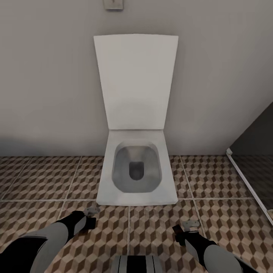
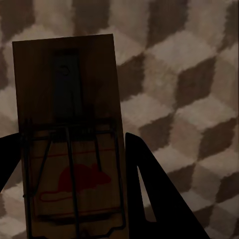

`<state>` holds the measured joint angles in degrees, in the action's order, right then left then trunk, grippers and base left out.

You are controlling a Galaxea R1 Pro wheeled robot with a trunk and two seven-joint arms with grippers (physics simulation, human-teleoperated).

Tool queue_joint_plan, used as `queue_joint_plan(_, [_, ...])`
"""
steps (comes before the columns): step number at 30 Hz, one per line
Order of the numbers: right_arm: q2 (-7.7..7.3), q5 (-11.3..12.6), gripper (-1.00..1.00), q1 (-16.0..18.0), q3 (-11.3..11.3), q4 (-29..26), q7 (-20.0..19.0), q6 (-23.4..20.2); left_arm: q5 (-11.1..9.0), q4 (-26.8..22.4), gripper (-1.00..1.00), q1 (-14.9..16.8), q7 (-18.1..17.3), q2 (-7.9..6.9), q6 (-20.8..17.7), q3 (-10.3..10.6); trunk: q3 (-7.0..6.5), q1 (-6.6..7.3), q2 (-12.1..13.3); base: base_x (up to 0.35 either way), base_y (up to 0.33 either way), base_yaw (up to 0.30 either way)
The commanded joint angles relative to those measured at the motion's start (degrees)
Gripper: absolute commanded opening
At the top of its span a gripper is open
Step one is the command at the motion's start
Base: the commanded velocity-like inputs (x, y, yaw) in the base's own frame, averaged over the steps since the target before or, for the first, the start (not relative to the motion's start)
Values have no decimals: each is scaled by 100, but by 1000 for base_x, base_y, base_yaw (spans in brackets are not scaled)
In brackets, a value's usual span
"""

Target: Take the four mousetraps from the cabinet in the bathroom and place them on the bathroom floor. Make sure all four end up on the same floor surface, and ensure that at least two of them are either under or directly next to the same bathroom sink.

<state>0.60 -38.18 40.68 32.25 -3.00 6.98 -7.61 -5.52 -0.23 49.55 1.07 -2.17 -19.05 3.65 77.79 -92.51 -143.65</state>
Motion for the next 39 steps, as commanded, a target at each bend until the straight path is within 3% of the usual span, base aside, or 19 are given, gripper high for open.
queue_joint_plan(1, [5, -57, -100, 1, 35, -8, 41, -30, -39, -3, -100, 2, 5, 3, -5, 39, 3, 1, -1, 0, 0, 0])
queue_joint_plan(22, [7, -60, -100, 1, 27, -8, 40, -30, -40, -3, -100, 2, 21, 25, 189, 45, 4, 1, -1, 0, 0, 0])
queue_joint_plan(39, [10, -66, -100, 1, 27, -9, 40, -30, -46, -3, -100, 2, 25, 10, 201, 46, 4, 1, -1, 110, 0, 0])
